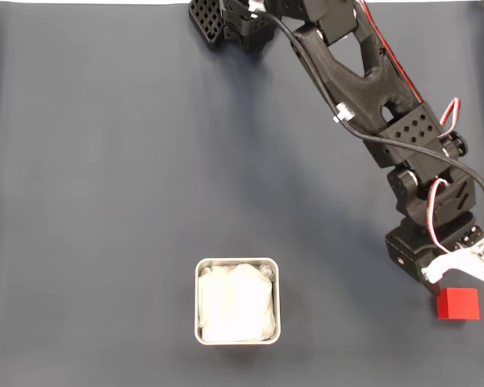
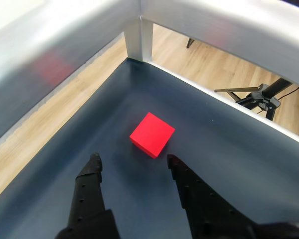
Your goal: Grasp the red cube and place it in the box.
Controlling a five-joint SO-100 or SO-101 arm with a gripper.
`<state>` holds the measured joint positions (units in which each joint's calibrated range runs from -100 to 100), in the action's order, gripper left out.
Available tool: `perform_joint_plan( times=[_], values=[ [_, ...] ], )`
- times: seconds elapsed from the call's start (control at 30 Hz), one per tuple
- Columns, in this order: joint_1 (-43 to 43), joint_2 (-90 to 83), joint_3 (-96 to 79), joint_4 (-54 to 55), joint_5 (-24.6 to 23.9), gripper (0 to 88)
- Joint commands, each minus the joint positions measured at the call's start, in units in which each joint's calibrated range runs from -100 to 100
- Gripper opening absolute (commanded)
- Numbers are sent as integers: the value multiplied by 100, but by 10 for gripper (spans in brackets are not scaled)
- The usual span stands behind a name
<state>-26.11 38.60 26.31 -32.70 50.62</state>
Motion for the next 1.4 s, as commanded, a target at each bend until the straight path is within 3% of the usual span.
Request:
perform_joint_plan(
  times=[0.0, 1.37],
  values=[
    [90, 22, 462, 81, -29, 313],
    [26, 958, 1812, 106, -225, 315]
  ],
)
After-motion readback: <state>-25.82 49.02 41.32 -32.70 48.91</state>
